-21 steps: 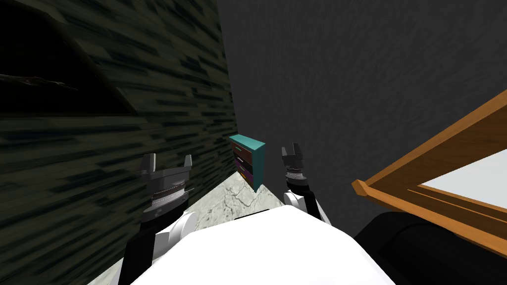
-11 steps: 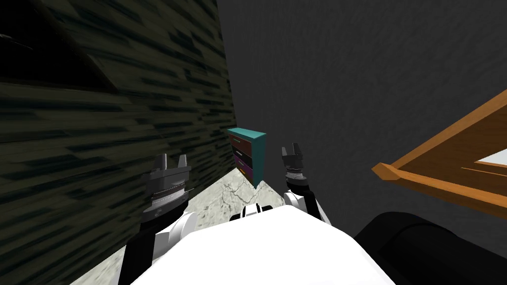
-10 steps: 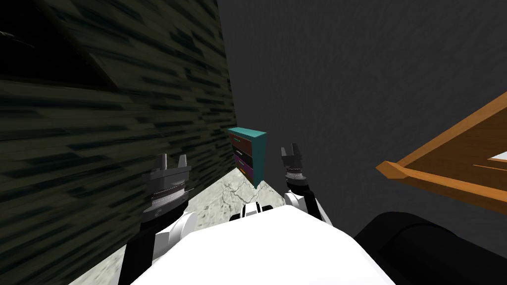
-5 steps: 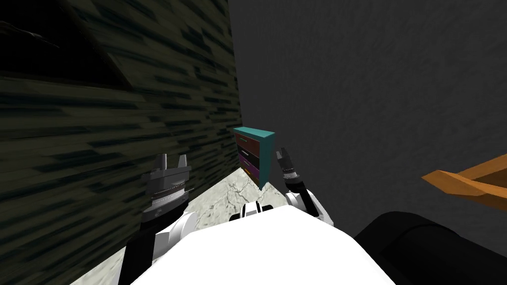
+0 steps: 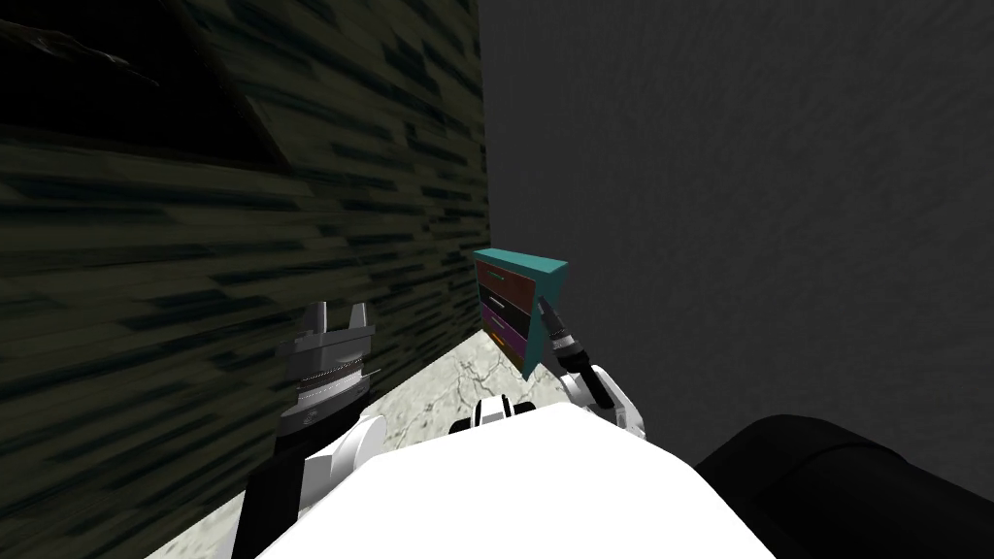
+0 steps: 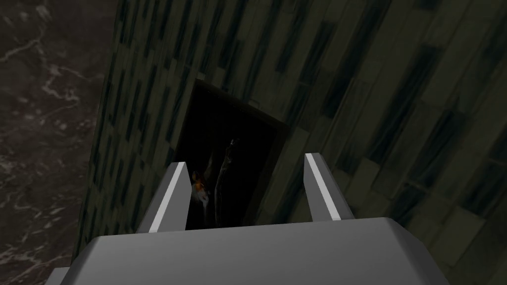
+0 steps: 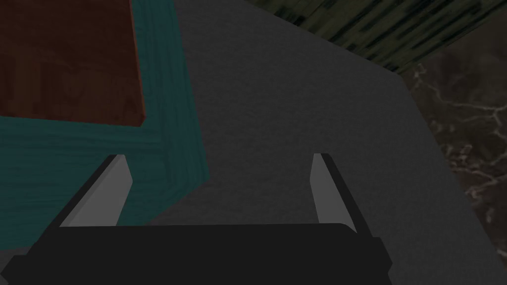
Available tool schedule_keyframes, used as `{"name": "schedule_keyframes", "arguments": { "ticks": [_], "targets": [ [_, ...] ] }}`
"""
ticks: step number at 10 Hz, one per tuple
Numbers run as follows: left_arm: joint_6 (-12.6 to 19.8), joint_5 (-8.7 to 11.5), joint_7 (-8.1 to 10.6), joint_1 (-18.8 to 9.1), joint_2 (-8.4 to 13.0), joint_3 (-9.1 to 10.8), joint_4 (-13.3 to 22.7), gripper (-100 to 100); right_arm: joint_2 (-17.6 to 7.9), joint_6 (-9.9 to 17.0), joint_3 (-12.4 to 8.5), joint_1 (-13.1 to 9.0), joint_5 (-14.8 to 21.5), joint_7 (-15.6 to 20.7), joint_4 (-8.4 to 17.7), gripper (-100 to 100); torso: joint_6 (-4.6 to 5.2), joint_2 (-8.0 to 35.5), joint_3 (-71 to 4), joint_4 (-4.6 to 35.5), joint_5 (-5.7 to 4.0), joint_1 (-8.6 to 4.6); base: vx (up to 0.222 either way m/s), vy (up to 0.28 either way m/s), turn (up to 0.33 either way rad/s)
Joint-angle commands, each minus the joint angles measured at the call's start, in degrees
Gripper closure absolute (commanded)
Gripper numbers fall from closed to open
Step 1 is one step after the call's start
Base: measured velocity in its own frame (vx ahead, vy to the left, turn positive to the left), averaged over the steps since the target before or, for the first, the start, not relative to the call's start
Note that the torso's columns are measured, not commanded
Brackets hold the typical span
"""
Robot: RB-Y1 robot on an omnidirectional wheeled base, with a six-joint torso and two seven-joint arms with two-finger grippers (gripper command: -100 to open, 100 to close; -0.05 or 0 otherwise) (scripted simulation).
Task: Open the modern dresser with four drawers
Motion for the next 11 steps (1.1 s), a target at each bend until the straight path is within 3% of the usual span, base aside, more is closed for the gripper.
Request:
{"name": "schedule_keyframes", "arguments": {
  "ticks": [1, 6, 7, 8, 9, 10, 11],
  "targets": [
    [0.0, 0.0, 0.00, 0.0, 0.0, 0.00, 0.0, 0, -2.1, 1.2, -0.8, -2.1, 1.1, 1.5, 4.1, -100, -0.05, 0.0, 0.0, 0.0, -0.10, -0.21, 0.091, 0.091, 0.072],
    [0.0, 0.0, 0.00, 0.0, 0.0, 0.01, 0.0, 0, -6.7, 4.2, -1.8, -6.5, 4.9, 6.3, 11.9, -100, -0.02, -0.1, -0.1, 0.0, 0.01, 0.12, 0.120, 0.134, 0.102],
    [0.0, 0.0, 0.00, 0.0, 0.0, 0.00, 0.0, 0, -6.7, 4.2, -1.8, -6.5, 4.9, 6.3, 13.1, -100, -0.05, -0.2, -0.1, 0.0, -0.01, 0.09, 0.107, 0.127, 0.075],
    [0.0, 0.0, 0.00, 0.0, 0.0, 0.01, 0.0, 0, -8.3, 5.3, -2.2, -8.0, 6.2, 8.0, 15.0, -100, -0.01, 0.0, 0.0, 0.0, -0.01, 0.07, 0.128, 0.180, 0.136],
    [0.0, 0.0, 0.00, 0.0, 0.0, 0.00, 0.0, 0, -8.3, 5.3, -2.2, -8.0, 6.2, 8.0, 16.3, -100, -0.06, -0.1, 0.0, 0.0, 0.03, 0.26, 0.114, 0.149, 0.059],
    [0.0, 0.0, 0.00, 0.0, 0.0, 0.00, 0.0, 0, -9.9, 6.5, -2.6, -9.6, 7.6, 9.7, 18.4, -100, -0.01, -0.1, 0.0, 0.0, 0.01, 0.10, 0.121, 0.147, 0.121],
    [0.0, 0.0, 0.00, 0.0, 0.0, 0.00, 0.0, 0, -9.9, 6.5, -2.6, -9.6, 7.6, 9.7, 19.5, -100, -0.05, -0.1, 0.0, 0.0, -0.01, 0.08, 0.110, 0.135, 0.073]
  ]
}}
